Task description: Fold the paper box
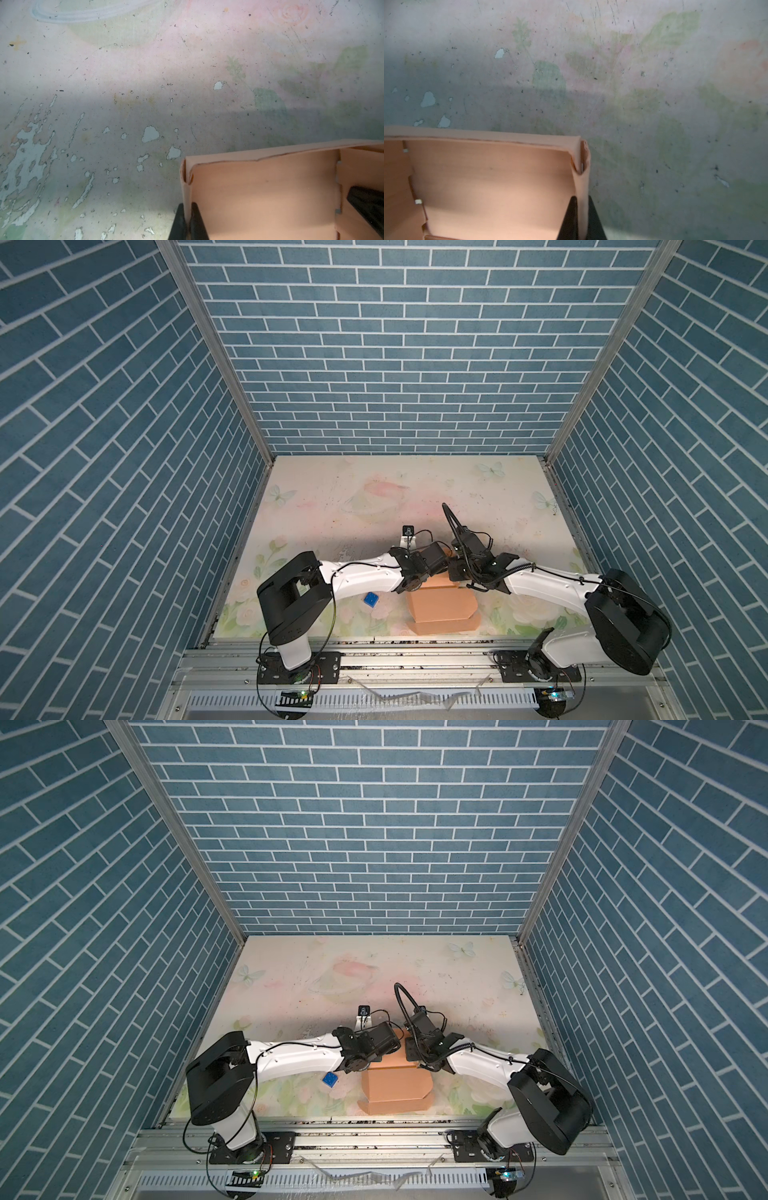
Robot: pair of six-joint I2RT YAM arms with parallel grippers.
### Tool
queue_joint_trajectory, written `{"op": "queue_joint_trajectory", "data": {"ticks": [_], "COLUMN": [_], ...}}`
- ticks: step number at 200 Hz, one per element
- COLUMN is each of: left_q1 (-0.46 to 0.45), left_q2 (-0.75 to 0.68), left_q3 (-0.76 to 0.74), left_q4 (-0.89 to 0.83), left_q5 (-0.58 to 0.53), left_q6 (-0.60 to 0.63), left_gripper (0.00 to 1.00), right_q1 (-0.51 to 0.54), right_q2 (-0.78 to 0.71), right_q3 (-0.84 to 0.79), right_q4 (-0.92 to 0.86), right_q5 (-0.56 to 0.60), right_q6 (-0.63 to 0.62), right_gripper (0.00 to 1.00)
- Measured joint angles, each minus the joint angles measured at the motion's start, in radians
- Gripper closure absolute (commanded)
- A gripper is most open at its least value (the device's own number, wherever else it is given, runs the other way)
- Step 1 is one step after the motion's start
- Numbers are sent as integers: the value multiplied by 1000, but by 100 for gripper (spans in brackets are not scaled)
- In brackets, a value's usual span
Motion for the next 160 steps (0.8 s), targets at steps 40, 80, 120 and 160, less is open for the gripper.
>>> {"op": "queue_joint_trajectory", "data": {"ticks": [40,80,120,160], "left_q1": [0,0,0,0], "left_q2": [0,0,0,0], "left_q3": [-12,-14,-18,-20], "left_q4": [3,3,3,3], "left_q5": [0,0,0,0], "left_q6": [0,-1,-1,-1], "left_gripper": [100,100,100,100], "right_q1": [1,1,1,1], "right_q2": [-27,-50,-48,-27], "right_q3": [0,-1,-1,-1], "right_q4": [7,32,32,32], "right_q5": [-10,-16,-20,-30], "right_q6": [-3,-2,-2,-3], "right_gripper": [82,81,82,79]}}
